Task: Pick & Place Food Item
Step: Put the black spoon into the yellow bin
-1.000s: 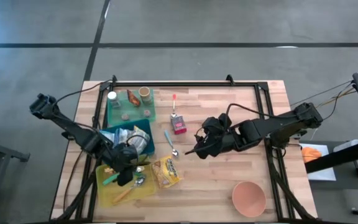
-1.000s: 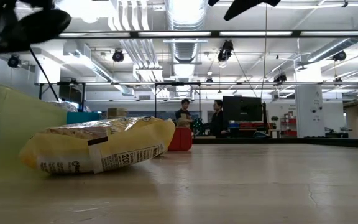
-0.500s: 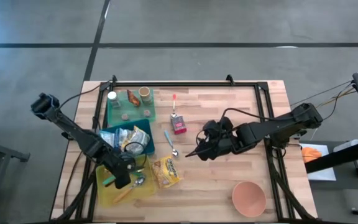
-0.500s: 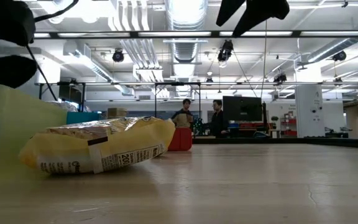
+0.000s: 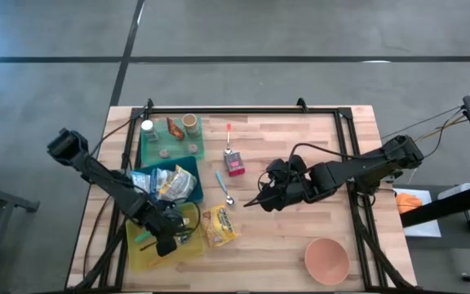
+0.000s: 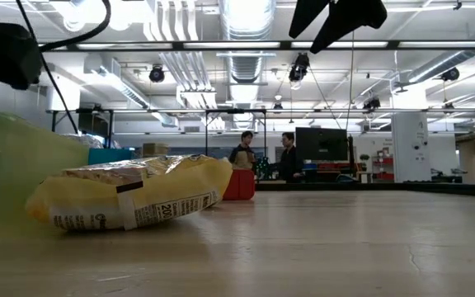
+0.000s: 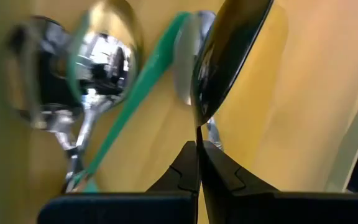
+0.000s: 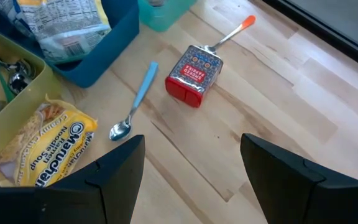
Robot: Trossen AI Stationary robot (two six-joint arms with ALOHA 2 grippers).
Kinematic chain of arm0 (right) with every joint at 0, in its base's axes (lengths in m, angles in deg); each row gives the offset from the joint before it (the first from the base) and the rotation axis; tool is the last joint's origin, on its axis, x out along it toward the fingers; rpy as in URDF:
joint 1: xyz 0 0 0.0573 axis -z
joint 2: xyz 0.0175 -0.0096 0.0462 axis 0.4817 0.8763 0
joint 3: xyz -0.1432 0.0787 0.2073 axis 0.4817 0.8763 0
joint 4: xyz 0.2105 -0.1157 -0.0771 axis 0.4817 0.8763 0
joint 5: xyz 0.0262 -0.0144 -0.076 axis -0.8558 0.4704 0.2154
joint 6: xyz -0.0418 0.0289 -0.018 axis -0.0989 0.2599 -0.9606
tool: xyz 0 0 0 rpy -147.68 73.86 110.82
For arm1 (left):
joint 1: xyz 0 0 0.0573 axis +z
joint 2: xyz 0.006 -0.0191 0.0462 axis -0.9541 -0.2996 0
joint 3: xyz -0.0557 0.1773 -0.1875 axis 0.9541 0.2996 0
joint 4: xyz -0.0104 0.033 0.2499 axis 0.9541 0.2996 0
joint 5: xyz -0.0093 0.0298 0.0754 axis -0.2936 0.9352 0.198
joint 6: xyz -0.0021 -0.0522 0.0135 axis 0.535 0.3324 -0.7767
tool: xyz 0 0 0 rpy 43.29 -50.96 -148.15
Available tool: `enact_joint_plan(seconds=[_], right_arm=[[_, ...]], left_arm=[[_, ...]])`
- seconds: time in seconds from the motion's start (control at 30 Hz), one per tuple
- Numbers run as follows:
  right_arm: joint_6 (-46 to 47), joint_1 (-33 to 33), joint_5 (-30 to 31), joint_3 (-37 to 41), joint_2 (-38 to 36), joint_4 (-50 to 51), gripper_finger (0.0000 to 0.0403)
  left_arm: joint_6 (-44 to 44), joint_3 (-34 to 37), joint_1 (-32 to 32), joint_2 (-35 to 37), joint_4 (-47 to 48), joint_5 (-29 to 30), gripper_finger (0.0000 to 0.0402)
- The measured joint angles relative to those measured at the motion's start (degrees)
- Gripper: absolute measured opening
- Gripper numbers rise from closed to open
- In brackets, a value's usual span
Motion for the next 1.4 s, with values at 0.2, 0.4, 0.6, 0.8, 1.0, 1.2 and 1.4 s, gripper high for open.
enact_joint_plan(seconds=[0.2,0.4,0.6,0.8,1.0,1.2,1.4], right_arm=[[-0.14,-0.21,-0.02,0.00,-0.01,0.01,0.0263],[-0.17,-0.31,-0.04,0.00,-0.02,0.00,0.0263],[-0.11,-0.83,-0.18,0.00,-0.04,-0.02,0.0263],[-0.02,-1.23,-0.19,0.00,-0.04,-0.01,0.0263],[-0.04,-1.41,-0.17,0.00,-0.04,0.00,0.0263],[-0.20,-1.41,-0.17,0.00,-0.07,0.00,0.0263],[-0.26,-1.41,-0.16,0.00,-0.07,0.02,0.0263]], left_arm=[[0.54,0.00,-1.23,-3.03,-3.23,-0.51,0.0004],[1.69,0.00,-1.84,-5.50,-5.44,-0.60,0.0004],[1.71,0.00,-2.00,-7.48,-6.02,-0.64,0.0004],[2.43,-0.02,-2.00,-8.23,-6.18,-0.76,0.0009],[3.39,0.00,-2.05,-8.23,-6.31,-0.30,0.0030],[7.21,-0.02,-2.05,-8.23,-6.31,-0.14,0.0034],[8.99,-0.14,-2.05,-8.23,-6.17,-0.16,0.0037]])
